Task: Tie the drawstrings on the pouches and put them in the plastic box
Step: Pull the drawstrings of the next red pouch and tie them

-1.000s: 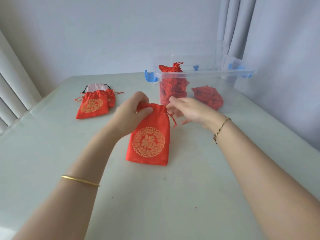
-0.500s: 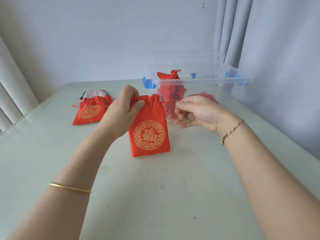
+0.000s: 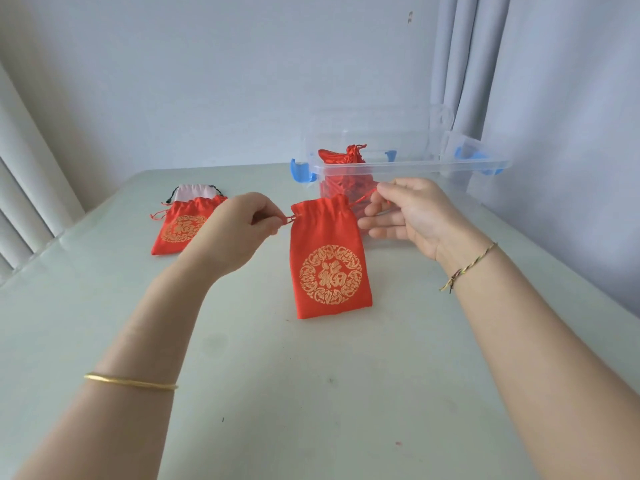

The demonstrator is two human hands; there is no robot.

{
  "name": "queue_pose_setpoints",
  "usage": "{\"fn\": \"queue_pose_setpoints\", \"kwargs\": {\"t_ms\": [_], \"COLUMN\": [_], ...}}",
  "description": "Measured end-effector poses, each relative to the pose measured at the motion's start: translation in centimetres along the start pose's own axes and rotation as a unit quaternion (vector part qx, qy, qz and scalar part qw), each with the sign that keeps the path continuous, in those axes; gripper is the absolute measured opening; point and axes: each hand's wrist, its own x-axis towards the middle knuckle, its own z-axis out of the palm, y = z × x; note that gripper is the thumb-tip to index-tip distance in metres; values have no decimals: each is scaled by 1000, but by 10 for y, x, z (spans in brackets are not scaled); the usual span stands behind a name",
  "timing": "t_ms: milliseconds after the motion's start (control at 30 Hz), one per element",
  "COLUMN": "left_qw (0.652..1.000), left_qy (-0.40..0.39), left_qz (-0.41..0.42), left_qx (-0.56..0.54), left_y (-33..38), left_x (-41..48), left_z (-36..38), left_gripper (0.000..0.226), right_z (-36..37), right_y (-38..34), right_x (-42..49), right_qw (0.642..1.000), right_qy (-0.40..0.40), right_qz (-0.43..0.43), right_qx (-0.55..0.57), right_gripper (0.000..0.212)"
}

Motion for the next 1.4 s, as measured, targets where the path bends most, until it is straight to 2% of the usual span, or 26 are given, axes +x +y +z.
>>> {"fn": "queue_pose_setpoints", "kwargs": {"t_ms": [233, 333, 433, 500, 600, 667, 700, 733, 800, 867, 900, 933, 1067, 1167, 1200, 1267, 1400], "left_qw": [997, 991, 985, 986, 987, 977, 957, 917, 803, 730, 714, 711, 761, 801, 805, 806, 847], "left_qy": [48, 58, 85, 102, 109, 103, 95, 81, 44, 25, 28, 38, 63, 23, 9, -19, -88], "left_qz": [-41, -67, -86, -89, -91, -133, -176, -226, -297, -326, -327, -317, -197, -113, -95, -75, -55], "left_qx": [-43, -102, -122, -99, -74, -129, -209, -318, -515, -600, -619, -626, -615, -587, -586, -587, -521], "left_y": [-9, -14, -18, -20, -22, -21, -22, -22, -23, -24, -22, -20, -7, 13, 20, 32, 46], "left_x": [1, 2, 4, 4, 4, 4, 5, 6, 5, 6, 6, 7, 8, 5, 4, 1, -8], "left_z": [-9, -11, -14, -14, -12, -11, -11, -13, -17, -17, -16, -15, -20, -25, -25, -25, -20], "left_gripper": [7, 6, 13, 21, 28, 32, 34, 34, 35, 38, 38, 38, 36, 36, 35, 32, 20], "right_z": [-7, -8, -9, -9, -11, -12, -14, -16, -18, -16, -15, -13, -11, -3, 2, 13, 29], "right_y": [0, 2, 2, 1, 2, 4, 5, 6, 8, 8, 8, 7, -7, -24, -29, -38, -48], "right_x": [0, 1, 2, 2, 3, 3, 3, 3, 4, 5, 5, 6, 3, -4, -8, -17, -31], "right_qw": [998, 995, 991, 992, 990, 977, 968, 958, 941, 930, 929, 934, 970, 988, 991, 994, 982], "right_qy": [35, 60, 94, 98, 72, 46, 43, 47, 67, 86, 96, 105, 124, 108, 98, 74, 29], "right_qz": [6, 6, 9, 34, 122, 181, 199, 213, 232, 239, 238, 228, 138, 40, 3, -71, -182], "right_qx": [-55, -83, -95, -72, 30, 106, 147, 186, 239, 266, 267, 255, 157, 106, 86, 38, -45], "right_gripper": [27, 29, 31, 32, 31, 30, 30, 30, 31, 33, 33, 32, 29, 33, 35, 37, 37]}}
